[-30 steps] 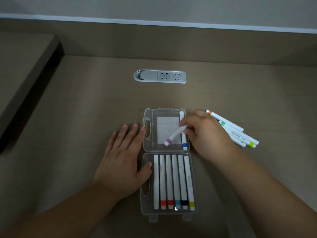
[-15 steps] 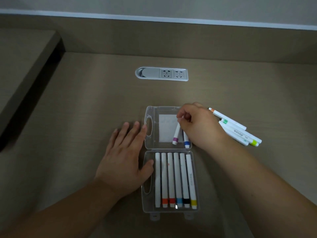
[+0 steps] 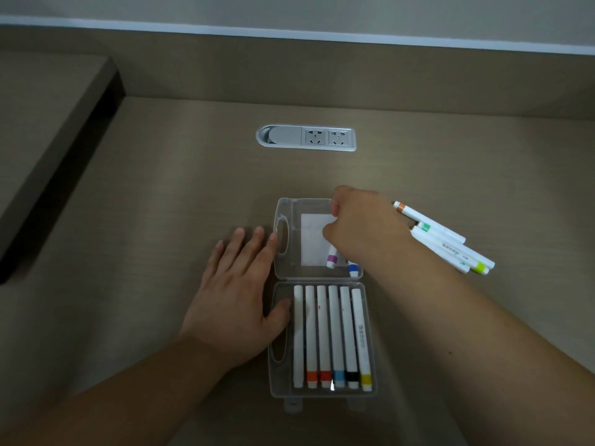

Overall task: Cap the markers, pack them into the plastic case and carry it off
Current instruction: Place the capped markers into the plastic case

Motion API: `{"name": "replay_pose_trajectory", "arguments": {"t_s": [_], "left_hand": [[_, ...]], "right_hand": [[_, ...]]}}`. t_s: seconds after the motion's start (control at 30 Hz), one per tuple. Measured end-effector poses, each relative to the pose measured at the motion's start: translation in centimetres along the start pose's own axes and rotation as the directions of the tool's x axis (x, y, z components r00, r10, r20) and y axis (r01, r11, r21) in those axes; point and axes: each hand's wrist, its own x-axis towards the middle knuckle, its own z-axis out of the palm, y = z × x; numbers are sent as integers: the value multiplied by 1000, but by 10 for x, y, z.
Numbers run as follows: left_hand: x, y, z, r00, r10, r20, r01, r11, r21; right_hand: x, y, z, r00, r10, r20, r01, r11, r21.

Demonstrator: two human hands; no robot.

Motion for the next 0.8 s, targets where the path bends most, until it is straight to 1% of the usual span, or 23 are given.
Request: {"name": "replay_pose_trajectory", "arguments": {"t_s": [0.13, 0.33, 0.5, 0.6, 0.67, 0.73, 0.8], "left_hand": [[0, -1, 0, 1000, -1, 5, 1, 1000, 8], [-1, 0, 1, 1000, 1, -1, -1, 1000, 16], [-1, -1, 1, 1000, 1, -5, -1, 1000, 12], [0, -1, 1, 1000, 0, 6, 0, 1000, 10], [0, -1, 0, 1000, -3, 14, 3, 1000, 11], [0, -1, 0, 1000, -5, 10, 5, 1000, 17], [0, -2, 1, 1000, -2, 12, 2, 1000, 18]], "right_hand": [[1, -6, -3, 999, 39, 32, -40, 999, 21], [-2, 0, -6, 998, -13, 62, 12, 1000, 15], [-4, 7, -4, 998, 23, 66, -28, 997, 75], [-6, 10, -3, 996, 55, 76, -61, 995, 78], [-12, 13, 4, 998, 56, 38, -61, 988, 145], [-22, 18, 13, 998, 39, -52, -25, 966, 256], [-31, 24, 18, 995, 25, -101, 10, 943, 331]]}}
